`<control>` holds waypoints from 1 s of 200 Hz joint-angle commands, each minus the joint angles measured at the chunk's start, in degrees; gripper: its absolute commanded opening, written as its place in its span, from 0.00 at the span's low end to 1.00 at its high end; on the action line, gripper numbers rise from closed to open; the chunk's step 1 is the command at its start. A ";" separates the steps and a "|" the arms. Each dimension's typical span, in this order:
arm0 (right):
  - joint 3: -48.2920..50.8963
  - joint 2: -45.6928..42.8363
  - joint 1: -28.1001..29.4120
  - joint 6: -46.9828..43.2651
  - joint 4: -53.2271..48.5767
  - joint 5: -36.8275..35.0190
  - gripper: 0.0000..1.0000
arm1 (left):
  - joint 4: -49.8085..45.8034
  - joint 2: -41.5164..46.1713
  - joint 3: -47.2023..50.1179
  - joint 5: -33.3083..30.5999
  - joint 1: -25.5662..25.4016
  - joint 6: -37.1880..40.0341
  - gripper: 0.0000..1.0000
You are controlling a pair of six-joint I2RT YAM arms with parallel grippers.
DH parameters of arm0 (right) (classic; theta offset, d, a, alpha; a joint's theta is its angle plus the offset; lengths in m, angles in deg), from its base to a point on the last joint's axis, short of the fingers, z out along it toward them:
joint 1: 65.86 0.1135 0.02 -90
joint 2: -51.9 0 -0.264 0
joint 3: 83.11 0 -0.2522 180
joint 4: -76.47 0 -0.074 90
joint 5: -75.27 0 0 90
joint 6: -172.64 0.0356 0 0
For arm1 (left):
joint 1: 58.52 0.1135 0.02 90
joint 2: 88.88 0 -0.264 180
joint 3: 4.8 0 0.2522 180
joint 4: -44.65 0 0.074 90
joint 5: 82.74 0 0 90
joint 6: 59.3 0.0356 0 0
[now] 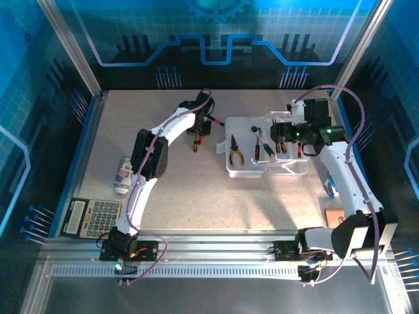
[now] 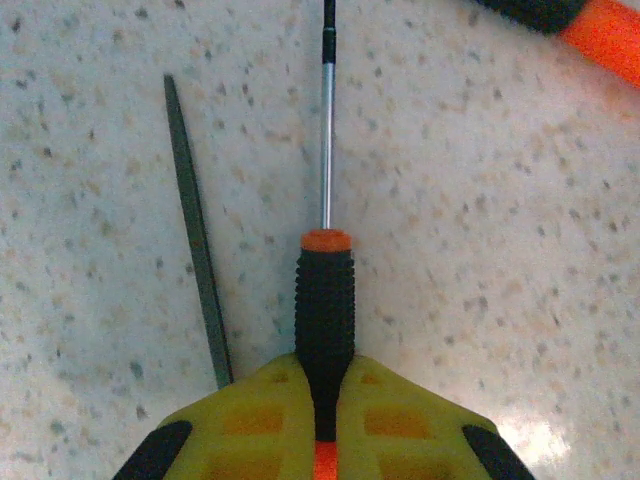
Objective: Pack the tool kit
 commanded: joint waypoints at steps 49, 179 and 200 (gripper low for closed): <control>0.67 -3.53 -0.74 2.57 1.51 9.85 1.00 | 7.12 22.09 9.77 16.39 0.26 -2.58 0.00; 9.83 2.11 5.36 30.07 37.44 25.38 0.84 | 42.35 38.45 36.59 47.96 -7.29 -15.88 0.00; 10.06 4.00 7.53 31.71 39.26 21.86 0.75 | 44.98 38.42 37.46 48.62 -8.59 -16.91 0.00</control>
